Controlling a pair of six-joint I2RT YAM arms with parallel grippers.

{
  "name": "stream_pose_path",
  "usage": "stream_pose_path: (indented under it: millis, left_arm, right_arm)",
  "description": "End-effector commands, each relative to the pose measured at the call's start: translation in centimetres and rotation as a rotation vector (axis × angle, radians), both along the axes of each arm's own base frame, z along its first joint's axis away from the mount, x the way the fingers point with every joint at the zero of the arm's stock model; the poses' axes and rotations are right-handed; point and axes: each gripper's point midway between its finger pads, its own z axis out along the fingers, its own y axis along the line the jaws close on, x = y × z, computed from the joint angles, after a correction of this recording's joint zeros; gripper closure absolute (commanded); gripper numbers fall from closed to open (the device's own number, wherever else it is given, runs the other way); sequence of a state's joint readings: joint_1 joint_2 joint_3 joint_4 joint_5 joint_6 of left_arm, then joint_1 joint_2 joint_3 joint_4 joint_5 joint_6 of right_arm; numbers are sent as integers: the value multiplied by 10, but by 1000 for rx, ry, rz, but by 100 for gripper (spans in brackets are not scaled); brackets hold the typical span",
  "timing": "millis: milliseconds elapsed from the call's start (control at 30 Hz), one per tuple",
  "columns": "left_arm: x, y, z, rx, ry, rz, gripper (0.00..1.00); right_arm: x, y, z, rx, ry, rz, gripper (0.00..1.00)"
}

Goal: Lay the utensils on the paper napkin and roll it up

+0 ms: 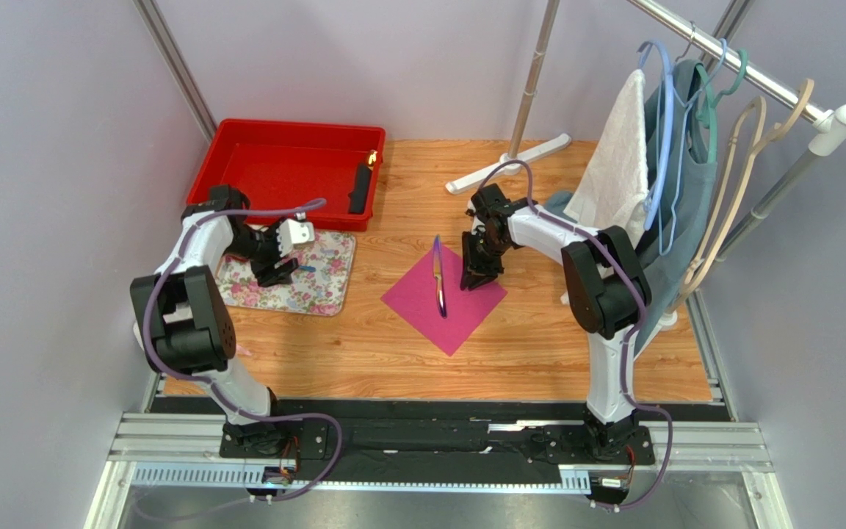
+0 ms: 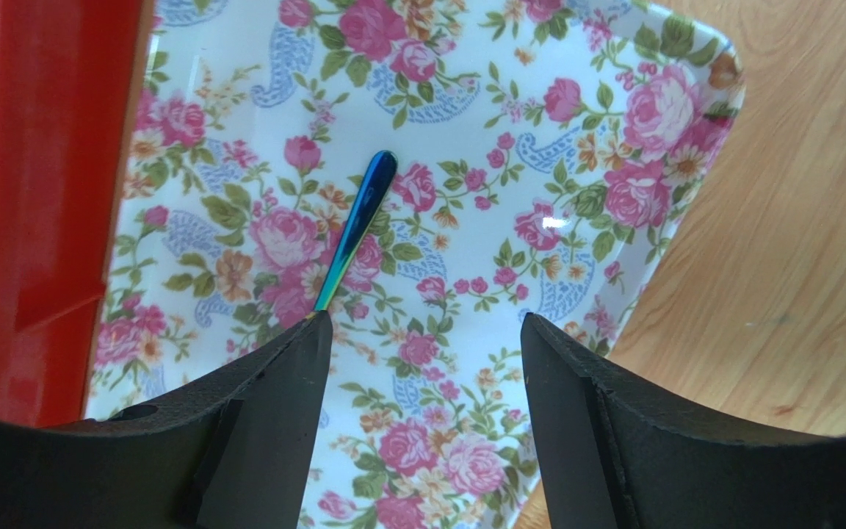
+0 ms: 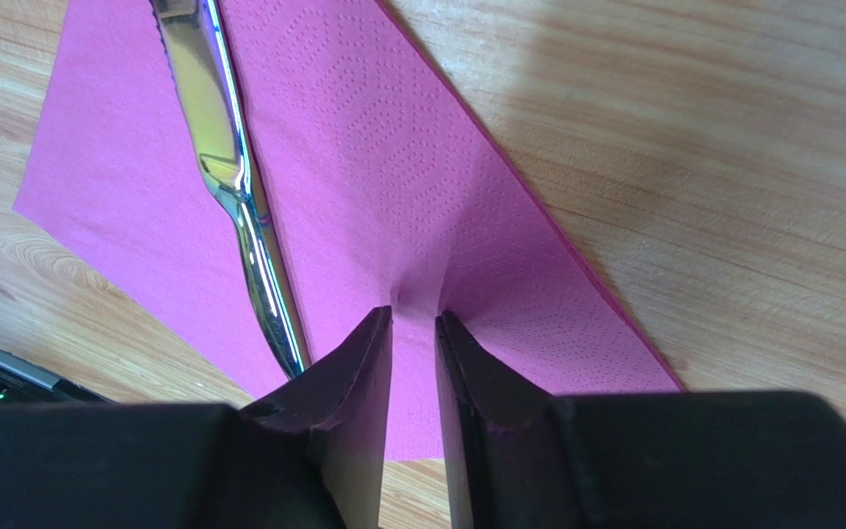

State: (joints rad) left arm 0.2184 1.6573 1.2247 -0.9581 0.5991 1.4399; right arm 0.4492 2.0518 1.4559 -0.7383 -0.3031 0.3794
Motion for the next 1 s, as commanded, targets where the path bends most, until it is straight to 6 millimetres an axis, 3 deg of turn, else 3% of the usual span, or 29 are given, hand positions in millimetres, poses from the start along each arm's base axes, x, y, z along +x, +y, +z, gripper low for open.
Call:
stream_pose_path:
  millis: [0,333,667,867,967]
  left_arm:
    - [19,9,-14,71,-83,-160,28]
    - [46,32,-44,191,-94,-270,35]
    - [43,38,-64,197,15,-385,48]
    - [36,38,-65,223,84,-445,63]
    - [34,36,-63,242,126,-481,76]
  right_arm:
    - [22,7,28,16,-110,19,72]
    - [27,20,61,107,-165,71,67]
    - [21,35,111,293,-200,175,64]
    - [21,36,124,374,-190,189,62]
    - [21,40,128,408,-170,189,61]
